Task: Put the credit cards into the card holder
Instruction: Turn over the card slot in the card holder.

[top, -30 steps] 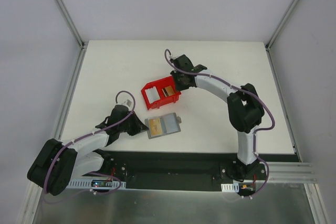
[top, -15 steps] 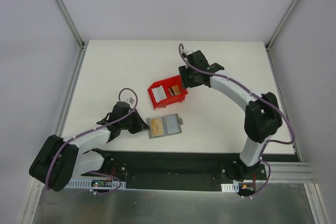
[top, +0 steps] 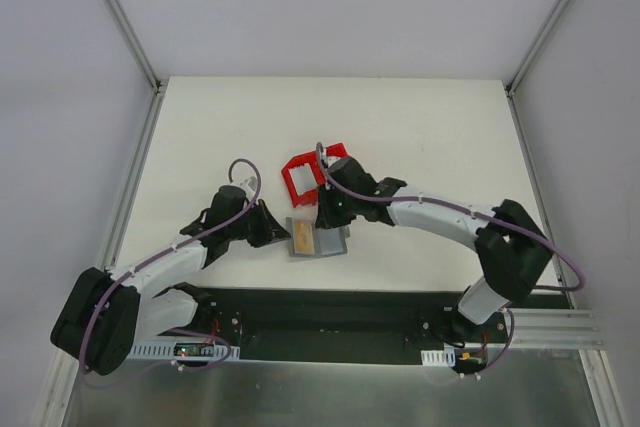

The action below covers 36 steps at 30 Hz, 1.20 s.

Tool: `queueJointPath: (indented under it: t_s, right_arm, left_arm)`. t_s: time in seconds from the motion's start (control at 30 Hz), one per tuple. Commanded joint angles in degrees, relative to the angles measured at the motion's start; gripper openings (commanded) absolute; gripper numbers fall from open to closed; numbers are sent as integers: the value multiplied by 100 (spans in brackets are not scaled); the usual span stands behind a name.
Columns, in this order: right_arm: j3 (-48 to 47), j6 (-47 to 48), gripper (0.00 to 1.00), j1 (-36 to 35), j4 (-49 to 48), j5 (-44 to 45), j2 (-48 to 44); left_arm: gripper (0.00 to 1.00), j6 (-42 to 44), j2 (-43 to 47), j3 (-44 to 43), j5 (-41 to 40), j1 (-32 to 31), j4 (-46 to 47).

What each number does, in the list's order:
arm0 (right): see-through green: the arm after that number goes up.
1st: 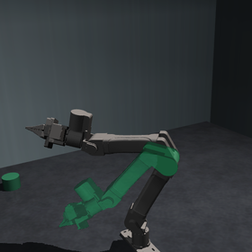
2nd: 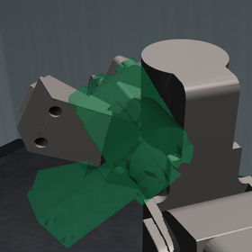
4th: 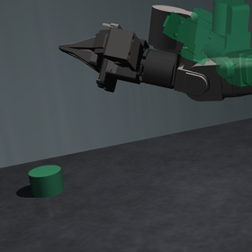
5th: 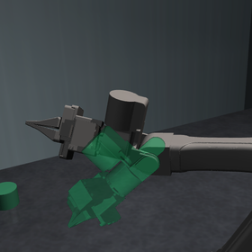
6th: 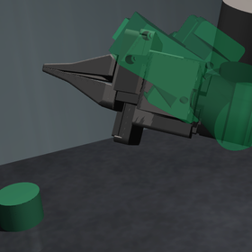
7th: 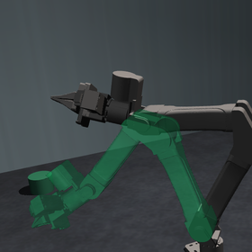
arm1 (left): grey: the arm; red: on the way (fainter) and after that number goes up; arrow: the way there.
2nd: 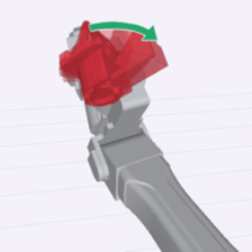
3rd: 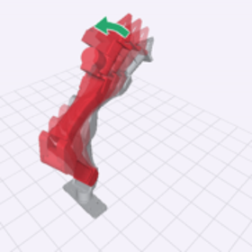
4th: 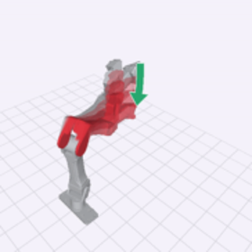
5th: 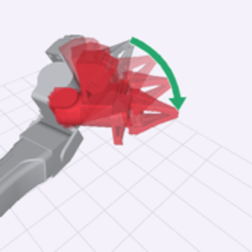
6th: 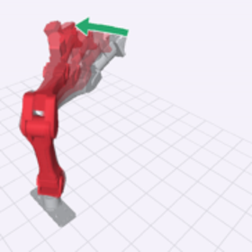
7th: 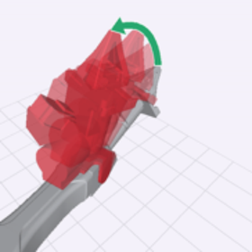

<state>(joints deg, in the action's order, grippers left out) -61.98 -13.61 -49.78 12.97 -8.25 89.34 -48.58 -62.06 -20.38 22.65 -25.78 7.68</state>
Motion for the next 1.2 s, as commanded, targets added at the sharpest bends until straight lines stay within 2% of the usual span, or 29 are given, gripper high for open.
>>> queueJointPath:
  t_s: [0.0, 0.17, 0.33, 0.63, 0.73, 0.93, 1.17]
  right_arm:
    - [151, -714, 17, -190, -383, 122, 504]
    - [28, -635, 11, -208, 38, 420, 970]
    - [194, -731, 10, -208, -93, 351, 1138]
    - [414, -766, 9, -129, -251, 420, 1025]
    - [415, -635, 11, -67, -68, 728, 691]
    - [221, -415, 15, -41, 680, 1686, 76]
    - [422, -757, 16, -49, 199, 993, -13]
  left_arm:
    - [0, -3, 256, -194, 195, 29, -118]
    - [0, 24, 274, -282, 292, 29, -162]
    - [0, 59, 63, -563, 476, -76, -153]
    - [0, 164, -1018, -1345, 416, -902, -100]
    - [0, 42, -677, -1048, -409, -885, -372]
    - [0, -90, -193, -468, -999, -718, -733]
    - [0, -319, 62, -107, -1316, -718, -733]
